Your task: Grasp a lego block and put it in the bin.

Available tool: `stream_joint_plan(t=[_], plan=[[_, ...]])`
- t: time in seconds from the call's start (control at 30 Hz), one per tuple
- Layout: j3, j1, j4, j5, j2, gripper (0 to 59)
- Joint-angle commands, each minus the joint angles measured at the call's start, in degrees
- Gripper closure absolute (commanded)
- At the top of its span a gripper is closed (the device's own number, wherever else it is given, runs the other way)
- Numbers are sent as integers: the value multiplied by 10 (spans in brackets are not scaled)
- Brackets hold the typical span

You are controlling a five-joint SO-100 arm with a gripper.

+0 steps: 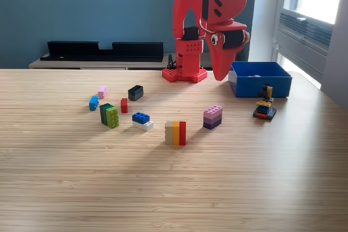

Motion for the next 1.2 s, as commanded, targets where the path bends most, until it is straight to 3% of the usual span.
stream_joint_plan(t=[0.03, 0.47, 0.97, 1.2], plan=[[4, 5, -33, 6, 18, 585], [6, 62, -62, -4, 18, 585], [21, 258, -87, -18, 18, 585], [-51, 343, -95, -4, 11, 583]])
